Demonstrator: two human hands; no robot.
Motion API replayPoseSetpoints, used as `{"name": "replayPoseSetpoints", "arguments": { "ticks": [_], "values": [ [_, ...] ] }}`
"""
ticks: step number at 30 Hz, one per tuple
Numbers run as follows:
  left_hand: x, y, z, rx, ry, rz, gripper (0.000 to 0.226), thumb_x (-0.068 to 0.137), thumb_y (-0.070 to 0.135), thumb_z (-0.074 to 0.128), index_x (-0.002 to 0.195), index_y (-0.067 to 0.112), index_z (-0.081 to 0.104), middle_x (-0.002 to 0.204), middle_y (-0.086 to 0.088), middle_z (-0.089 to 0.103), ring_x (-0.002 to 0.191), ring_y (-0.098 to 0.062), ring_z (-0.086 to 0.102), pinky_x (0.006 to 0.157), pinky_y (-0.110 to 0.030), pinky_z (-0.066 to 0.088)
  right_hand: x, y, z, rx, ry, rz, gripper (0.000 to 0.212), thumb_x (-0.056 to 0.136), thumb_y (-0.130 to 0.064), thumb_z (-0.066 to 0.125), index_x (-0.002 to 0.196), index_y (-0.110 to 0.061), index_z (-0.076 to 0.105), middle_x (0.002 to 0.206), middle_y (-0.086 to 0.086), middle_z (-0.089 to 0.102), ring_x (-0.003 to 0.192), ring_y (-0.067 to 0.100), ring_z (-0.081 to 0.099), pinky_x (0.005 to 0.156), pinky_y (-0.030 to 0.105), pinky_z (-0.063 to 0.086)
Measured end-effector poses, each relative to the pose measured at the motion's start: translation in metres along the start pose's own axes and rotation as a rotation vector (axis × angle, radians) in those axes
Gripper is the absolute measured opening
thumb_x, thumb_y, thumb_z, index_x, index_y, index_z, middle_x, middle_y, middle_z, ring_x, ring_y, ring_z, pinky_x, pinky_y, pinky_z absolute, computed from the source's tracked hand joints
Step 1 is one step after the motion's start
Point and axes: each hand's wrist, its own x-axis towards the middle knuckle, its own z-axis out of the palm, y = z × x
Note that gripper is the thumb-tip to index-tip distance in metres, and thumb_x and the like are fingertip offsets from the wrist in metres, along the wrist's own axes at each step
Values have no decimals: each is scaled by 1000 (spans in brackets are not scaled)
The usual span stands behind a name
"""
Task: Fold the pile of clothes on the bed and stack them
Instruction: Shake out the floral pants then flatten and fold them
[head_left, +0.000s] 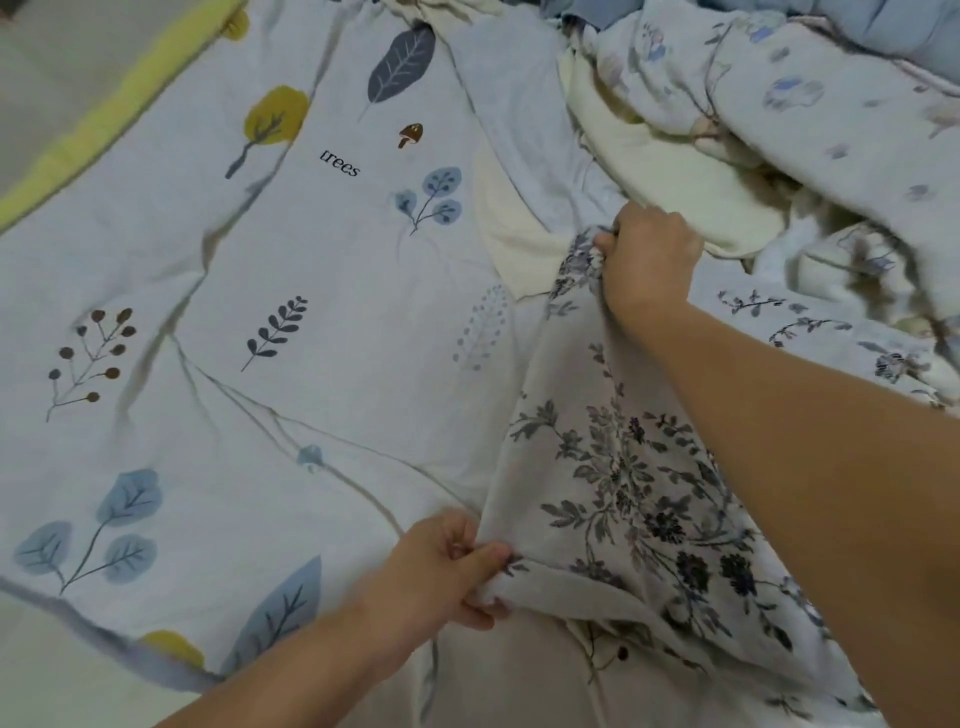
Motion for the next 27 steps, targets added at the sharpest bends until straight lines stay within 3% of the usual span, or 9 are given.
{"name": "replayPoseSetpoints", "arguments": {
  "ticks": [4, 8, 11, 13, 15, 18, 20, 23, 27],
  "values": [
    [15, 10, -20, 508, 195, 143, 27, 94, 35, 49, 76, 15, 54, 74, 0, 64, 69, -17, 61, 71, -34, 53, -50, 3, -2, -29, -62, -44, 53, 94, -38, 46, 139, -13, 33, 145, 17, 30, 138, 28, 22, 109, 60, 9],
    [46, 38, -11, 574, 373, 330, 22, 94, 40, 44, 97, 19, 52, 88, 6, 61, 78, -12, 57, 63, -24, 42, -124, 31, -4, -136, -177, -2, 68, 95, -48, 36, 150, -20, 8, 157, 16, 0, 144, 32, -5, 105, 66, -7],
    [70, 48, 13, 623, 347, 367, 35, 95, 39, 44, 119, 14, 42, 98, 3, 54, 85, -16, 52, 73, -28, 39, -169, 65, -3, -175, -438, 93, 65, 95, -54, 16, 147, -28, -14, 156, 7, -19, 142, 27, -21, 107, 64, -13],
    [79, 46, 27, 728, 316, 392, 35, 94, 37, 47, 117, 13, 38, 102, -4, 56, 87, -21, 53, 74, -29, 39, -183, 81, -2, -190, -536, 73, 62, 96, -54, 11, 143, -30, -22, 155, 3, -24, 141, 23, -25, 111, 57, -14],
    [82, 41, 32, 776, 331, 403, 33, 93, 35, 50, 113, 13, 37, 104, -10, 58, 91, -27, 57, 72, -31, 40, -183, 86, -11, -105, -504, 41, 61, 98, -49, 19, 149, -27, -6, 157, 3, -15, 143, 23, -17, 112, 52, -13],
    [83, 43, 32, 747, 371, 402, 30, 92, 36, 51, 107, 15, 35, 102, -11, 59, 85, -25, 55, 69, -30, 37, -179, 98, -38, 11, -115, 179, 48, 92, -29, 45, 137, -12, 39, 146, 17, 31, 137, 33, 26, 110, 51, 19],
    [82, 47, 35, 747, 396, 404, 33, 92, 38, 50, 110, 14, 35, 102, -10, 58, 83, -24, 53, 69, -32, 38, -182, 115, -53, 55, 20, 462, 48, 88, -23, 54, 132, -9, 42, 133, 18, 42, 122, 32, 40, 102, 50, 34],
    [81, 48, 45, 791, 459, 411, 41, 92, 35, 50, 117, 6, 37, 105, -14, 55, 88, -32, 56, 70, -35, 40, -187, 133, -61, 295, -131, 858, 49, 91, -28, 53, 132, -6, 35, 117, 14, 52, 100, 30, 53, 86, 44, 47],
    [78, 47, 49, 836, 512, 492, 40, 93, 31, 51, 120, 5, 36, 105, -17, 51, 75, -28, 49, 63, -35, 39, -190, 143, -55, 367, -83, 782, 24, 93, -22, 53, 112, -11, 41, 77, -3, 55, 62, 10, 50, 50, 25, 35]
  ]
}}
